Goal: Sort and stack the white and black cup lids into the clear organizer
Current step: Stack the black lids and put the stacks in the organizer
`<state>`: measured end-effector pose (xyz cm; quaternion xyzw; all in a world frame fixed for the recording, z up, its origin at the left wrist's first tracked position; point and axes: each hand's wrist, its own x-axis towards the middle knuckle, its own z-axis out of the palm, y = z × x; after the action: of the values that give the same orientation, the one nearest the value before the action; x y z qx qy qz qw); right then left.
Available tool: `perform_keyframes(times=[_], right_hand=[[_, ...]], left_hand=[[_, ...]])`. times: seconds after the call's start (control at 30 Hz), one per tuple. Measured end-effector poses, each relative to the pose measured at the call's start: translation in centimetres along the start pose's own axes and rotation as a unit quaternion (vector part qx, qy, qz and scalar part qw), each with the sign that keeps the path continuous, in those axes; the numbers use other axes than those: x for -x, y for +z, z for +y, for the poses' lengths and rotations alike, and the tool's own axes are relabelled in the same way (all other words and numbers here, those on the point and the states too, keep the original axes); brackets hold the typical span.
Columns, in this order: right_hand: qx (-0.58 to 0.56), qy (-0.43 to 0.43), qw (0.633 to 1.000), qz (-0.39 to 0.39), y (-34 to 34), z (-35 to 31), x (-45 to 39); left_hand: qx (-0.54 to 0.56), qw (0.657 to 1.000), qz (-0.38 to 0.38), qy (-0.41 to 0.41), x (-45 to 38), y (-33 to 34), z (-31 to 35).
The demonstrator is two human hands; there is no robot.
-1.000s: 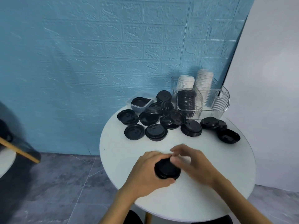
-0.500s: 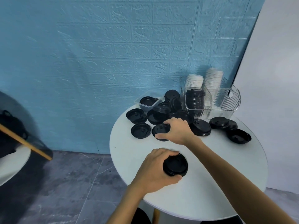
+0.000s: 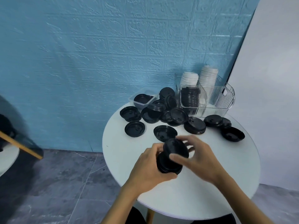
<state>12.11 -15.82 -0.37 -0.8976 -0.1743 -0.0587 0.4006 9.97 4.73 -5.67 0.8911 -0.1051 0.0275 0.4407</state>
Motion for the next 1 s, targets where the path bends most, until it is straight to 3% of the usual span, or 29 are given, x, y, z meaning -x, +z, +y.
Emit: perform_keyframes(times=[0.13, 0.43, 0.57, 0.73, 0.83, 1.0], right_hand=[[0.030, 0.005, 0.998, -0.057, 1.7, 0.2, 1.6], [-0.009, 0.038, 0.997, -0.070, 2.4, 1.0, 0.8], [0.010, 0.047, 0.993, -0.110, 1.7, 1.3, 0.0], [0.039, 0.004, 0.999, 0.023, 0.4, 1.0, -4.4], [0.079, -0.053, 0.994, -0.048, 0.6, 0.5, -7.1], [0.156, -0.050, 0.973, -0.166, 1.8, 1.2, -7.8]], left_hand=[[0.008, 1.000, 0.000, 0.005, 0.0, 0.2, -0.1], [-0.032, 0.998, -0.005, 0.052, 0.4, 0.0, 0.1], [-0.034, 0.998, -0.003, 0.050, 0.2, -0.1, 0.1], [-0.063, 0.996, 0.000, 0.060, 0.0, 0.1, -0.1], [-0.057, 0.997, -0.001, 0.056, 0.1, 0.1, -0.1], [-0.056, 0.997, 0.003, 0.059, 0.1, 0.2, -0.1]])
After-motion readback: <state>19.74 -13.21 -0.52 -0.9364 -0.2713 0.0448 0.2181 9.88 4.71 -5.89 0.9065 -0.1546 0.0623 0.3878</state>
